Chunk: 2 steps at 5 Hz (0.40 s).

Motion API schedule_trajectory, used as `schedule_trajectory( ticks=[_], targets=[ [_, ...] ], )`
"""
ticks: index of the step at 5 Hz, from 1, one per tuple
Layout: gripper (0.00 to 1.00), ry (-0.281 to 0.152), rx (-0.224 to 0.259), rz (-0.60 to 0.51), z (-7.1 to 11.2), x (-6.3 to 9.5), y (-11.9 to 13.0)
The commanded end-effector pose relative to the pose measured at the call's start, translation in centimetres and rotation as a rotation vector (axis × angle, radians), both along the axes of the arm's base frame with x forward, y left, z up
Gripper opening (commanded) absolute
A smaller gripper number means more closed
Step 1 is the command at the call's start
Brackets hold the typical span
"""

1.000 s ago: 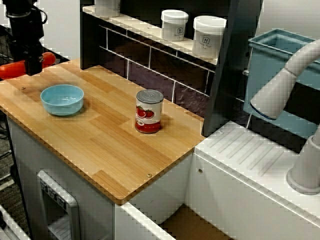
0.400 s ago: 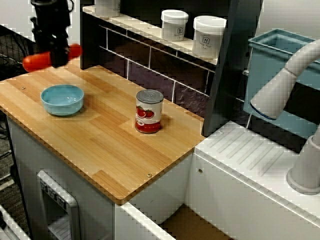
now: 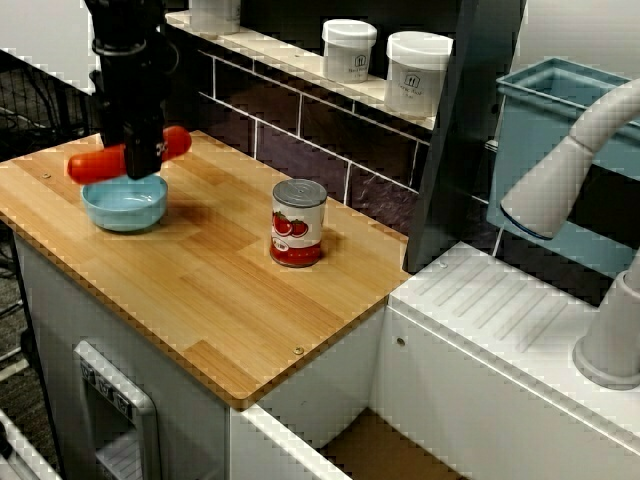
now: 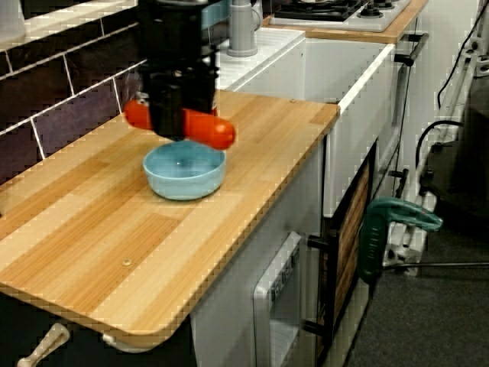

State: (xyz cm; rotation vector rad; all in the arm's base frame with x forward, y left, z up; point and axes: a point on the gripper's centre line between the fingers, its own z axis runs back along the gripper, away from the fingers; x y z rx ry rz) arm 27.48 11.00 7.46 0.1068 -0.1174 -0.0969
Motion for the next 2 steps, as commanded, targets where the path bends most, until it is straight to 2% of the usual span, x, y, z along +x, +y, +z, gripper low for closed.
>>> schedule_trajectory(
  ticks=[1, 2],
  targets=[
    [0.00, -0.026, 0.028, -0.011, 1.04, -0.95, 0.21],
    [0.00, -0.014, 0.027, -0.003, 0.90, -0.66, 0.84]
  ],
)
